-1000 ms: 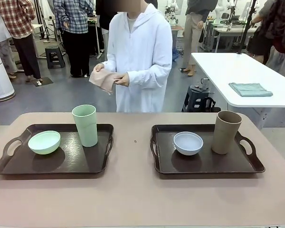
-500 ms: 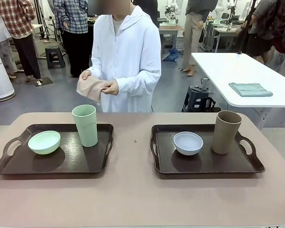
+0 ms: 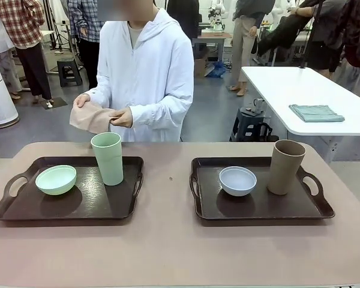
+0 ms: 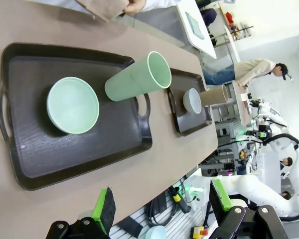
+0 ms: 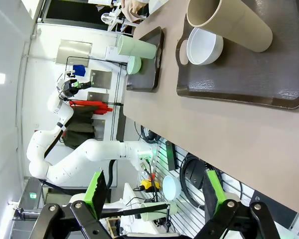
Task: Set up a tray with a mat and arrange the tableware.
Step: Pick up the Picnic Bowl and Reusable plastic cup from the Handle tray in front of the human's position and hold them in the air.
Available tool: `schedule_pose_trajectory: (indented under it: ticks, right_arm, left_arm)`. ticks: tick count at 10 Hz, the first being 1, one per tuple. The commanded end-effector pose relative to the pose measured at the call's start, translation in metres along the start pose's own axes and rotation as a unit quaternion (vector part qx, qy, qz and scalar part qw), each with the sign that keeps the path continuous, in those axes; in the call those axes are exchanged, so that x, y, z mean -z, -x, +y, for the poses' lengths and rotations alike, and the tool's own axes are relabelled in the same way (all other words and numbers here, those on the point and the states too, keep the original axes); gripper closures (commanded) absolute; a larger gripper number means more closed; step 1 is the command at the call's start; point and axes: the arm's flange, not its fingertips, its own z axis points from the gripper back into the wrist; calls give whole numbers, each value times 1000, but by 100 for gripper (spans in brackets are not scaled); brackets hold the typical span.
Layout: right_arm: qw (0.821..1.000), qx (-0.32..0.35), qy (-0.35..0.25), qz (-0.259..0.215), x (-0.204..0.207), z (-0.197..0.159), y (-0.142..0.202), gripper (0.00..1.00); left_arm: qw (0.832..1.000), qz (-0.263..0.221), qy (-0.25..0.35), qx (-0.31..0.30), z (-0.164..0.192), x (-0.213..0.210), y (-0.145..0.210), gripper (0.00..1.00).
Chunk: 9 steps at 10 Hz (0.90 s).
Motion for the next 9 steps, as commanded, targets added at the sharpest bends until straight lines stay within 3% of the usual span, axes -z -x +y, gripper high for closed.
schedule_pose_trajectory:
  ticks: [1, 9]
  right_arm:
    - [1000, -7, -10, -7, 4, -1, 2, 0]
    - [1000, -7, -10, -7, 4, -1, 2, 0]
  left_arm:
    - [1000, -7, 5, 0, 1, 2, 0, 0]
    - [1000, -7, 5, 0, 1, 2, 0, 0]
